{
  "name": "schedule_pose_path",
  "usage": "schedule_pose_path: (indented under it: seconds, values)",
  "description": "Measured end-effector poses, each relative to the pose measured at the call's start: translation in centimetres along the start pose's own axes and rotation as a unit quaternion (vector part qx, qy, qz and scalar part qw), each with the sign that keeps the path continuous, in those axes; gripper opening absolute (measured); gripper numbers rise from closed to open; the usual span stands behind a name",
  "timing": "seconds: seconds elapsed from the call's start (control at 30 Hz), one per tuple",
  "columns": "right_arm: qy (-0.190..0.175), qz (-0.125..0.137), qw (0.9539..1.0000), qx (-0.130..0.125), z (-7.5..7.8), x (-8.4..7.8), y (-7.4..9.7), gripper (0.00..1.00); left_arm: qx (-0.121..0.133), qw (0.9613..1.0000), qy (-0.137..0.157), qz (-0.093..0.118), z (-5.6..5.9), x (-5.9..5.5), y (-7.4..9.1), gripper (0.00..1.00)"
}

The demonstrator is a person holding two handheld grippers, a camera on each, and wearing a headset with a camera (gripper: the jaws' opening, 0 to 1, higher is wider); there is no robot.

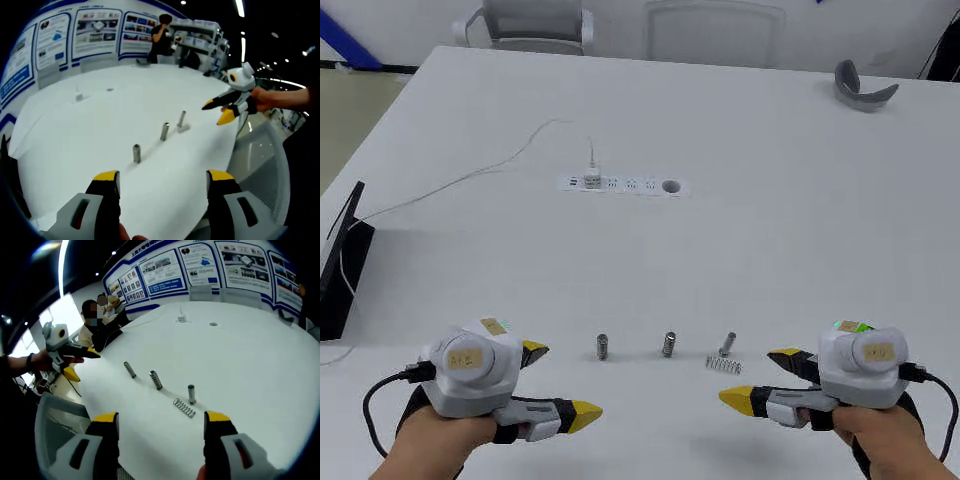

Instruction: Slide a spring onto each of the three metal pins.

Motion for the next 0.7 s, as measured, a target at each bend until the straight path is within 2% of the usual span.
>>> schedule_pose_path:
  seconds: [0.3, 0.7]
  values:
    - [-0.015, 0.002, 0.9999, -0.006, -0.2, -1.6, 1.2, 0.75, -0.024, 0.9995, -0.021, -0.008, 1.3, 1.0, -1.5, 0.72]
    - [-0.027, -0.002, 0.9995, -0.013, -0.4, -3.2, 2.6, 0.78, -0.067, 0.9959, -0.058, -0.021, 3.9, 2.5, -3.9, 0.73]
Point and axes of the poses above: the centre of the closed fingertips' face, and the gripper's own axes: y roughly backward along the fingers, z roughly to its right, x roughly out of its top, the point moved 9 cm from there along y, roughly backward along the fingers, and after that the axes turned 3 degrees about y, right-handed, at the moved point
